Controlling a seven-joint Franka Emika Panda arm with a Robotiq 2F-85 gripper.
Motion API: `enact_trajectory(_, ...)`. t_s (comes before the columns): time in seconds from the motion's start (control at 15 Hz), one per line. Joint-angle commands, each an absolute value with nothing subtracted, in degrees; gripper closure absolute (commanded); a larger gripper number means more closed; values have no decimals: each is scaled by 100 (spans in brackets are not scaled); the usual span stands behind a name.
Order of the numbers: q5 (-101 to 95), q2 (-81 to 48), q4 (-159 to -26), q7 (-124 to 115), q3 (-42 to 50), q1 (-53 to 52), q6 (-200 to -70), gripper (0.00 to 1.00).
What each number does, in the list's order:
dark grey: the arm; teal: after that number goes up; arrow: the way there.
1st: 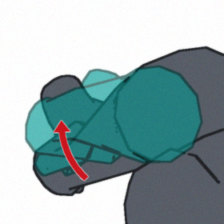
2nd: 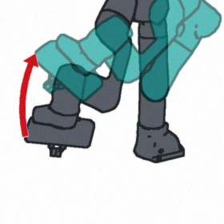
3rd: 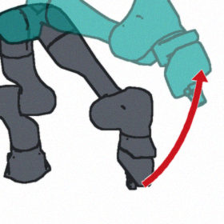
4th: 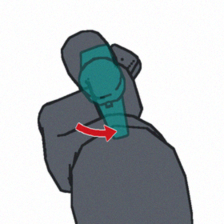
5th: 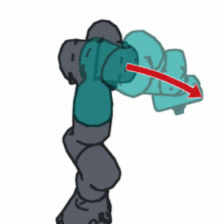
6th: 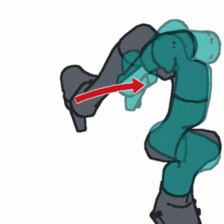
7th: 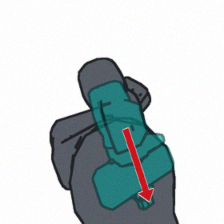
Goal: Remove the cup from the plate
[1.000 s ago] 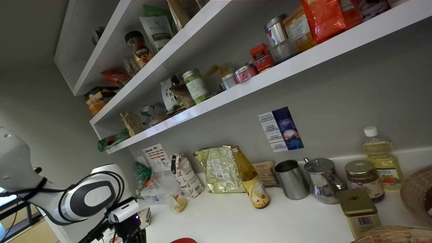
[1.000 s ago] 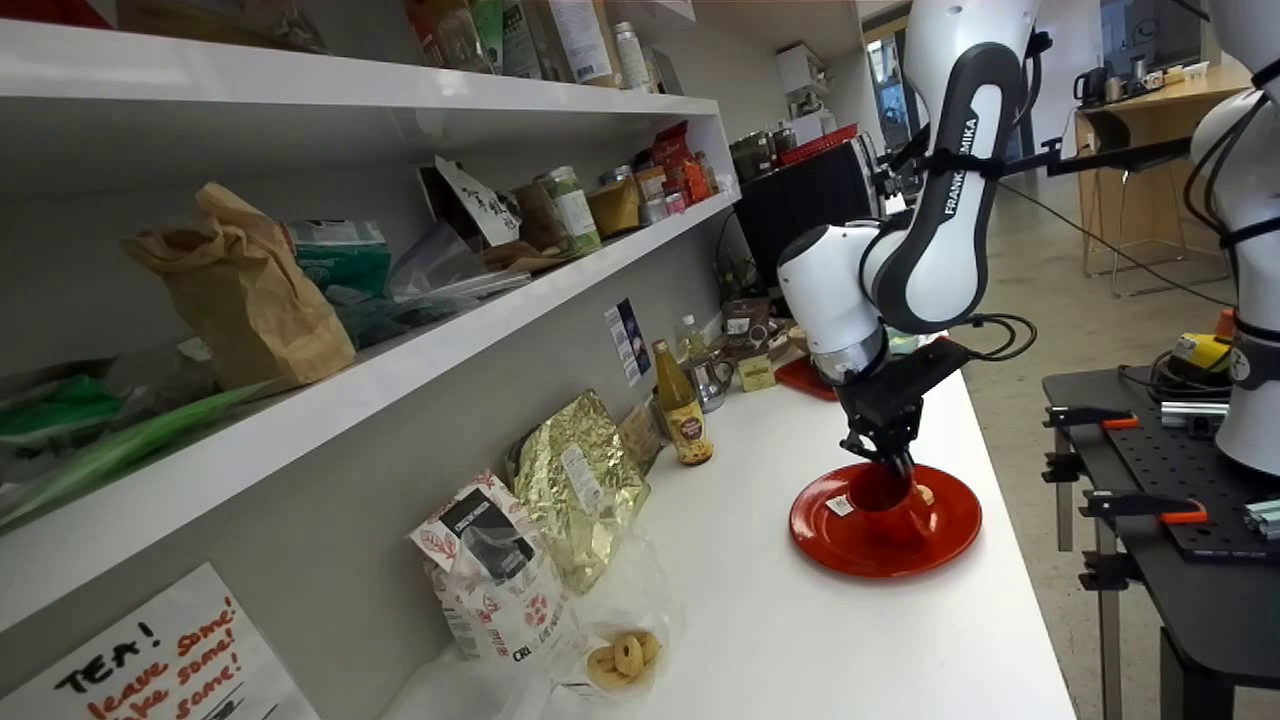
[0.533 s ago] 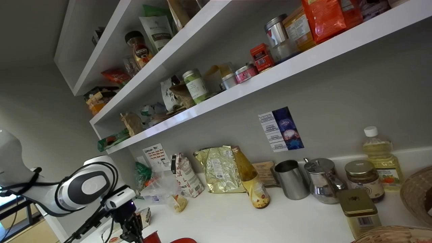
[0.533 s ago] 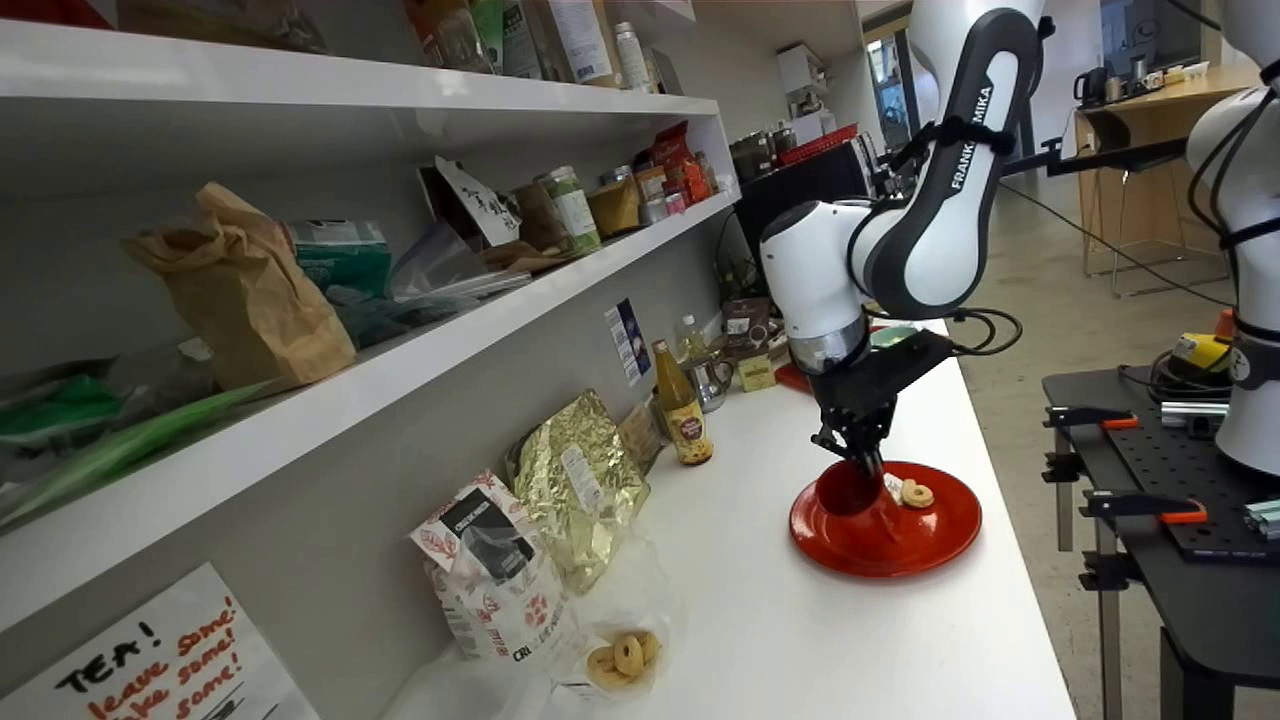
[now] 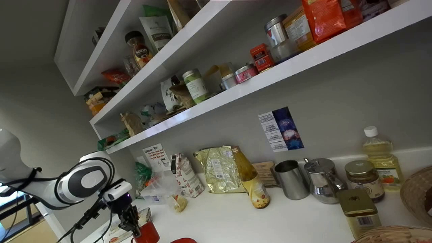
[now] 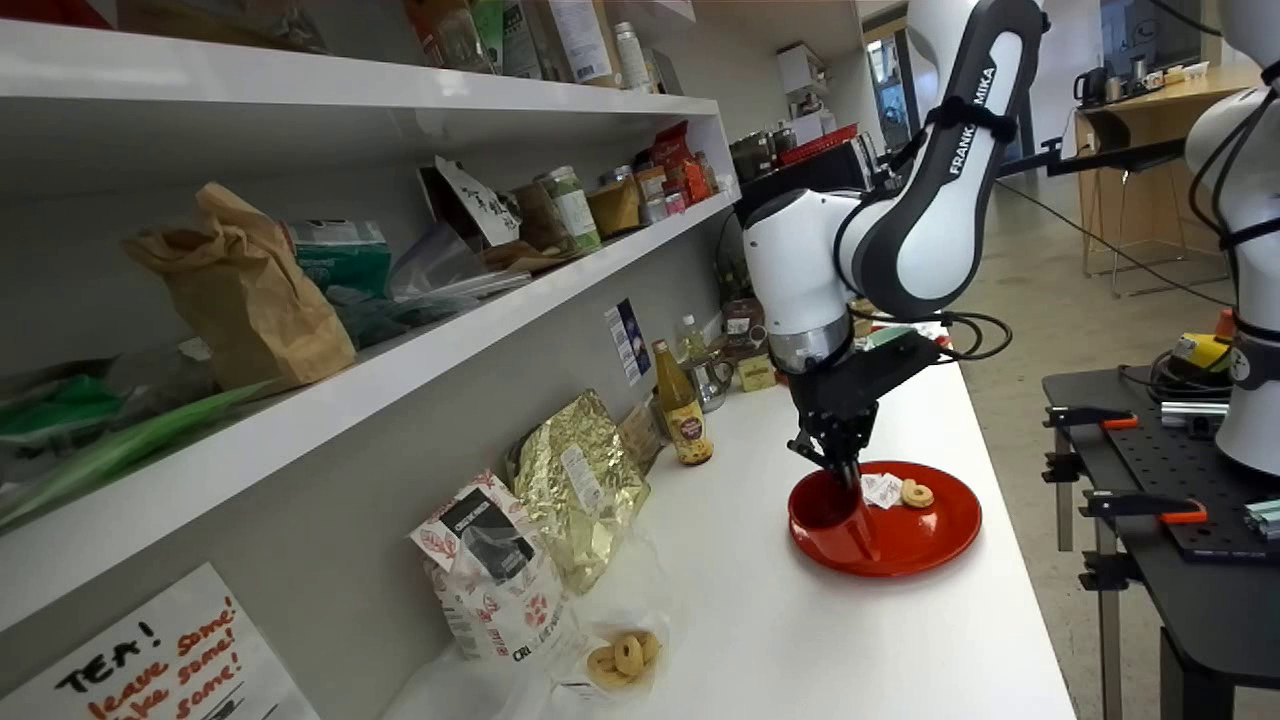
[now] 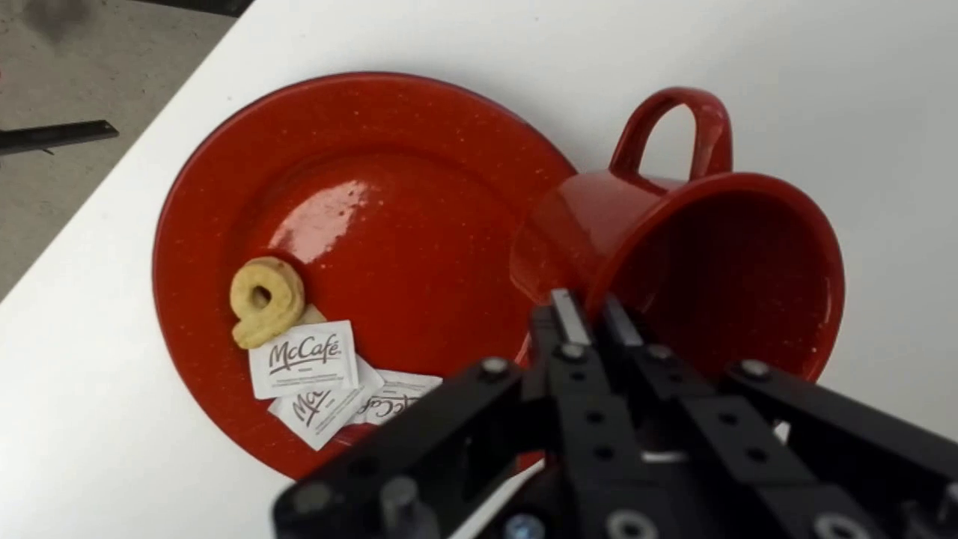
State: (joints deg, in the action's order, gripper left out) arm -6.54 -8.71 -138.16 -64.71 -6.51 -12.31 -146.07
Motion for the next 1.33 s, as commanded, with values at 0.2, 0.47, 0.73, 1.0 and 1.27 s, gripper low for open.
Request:
enact_trajectory(0.2,71,-1376,-13376,-6381,-906,-1379,-14958,98)
enact_trajectory(0.47,455,-1631,-13241,-6279,-1014,-1446,-15144,98)
enact_trajectory(0.73,745,-1868,-13184,-6278,-1118,-1552,-15294,98)
enact_trajectory(1.0,1052,-2109,-13182,-6223,-1224,-1617,-15423,98)
enact_trajectory(1.27,1216,-2252,-13191,-6214,-1274,-1678,-15510,98)
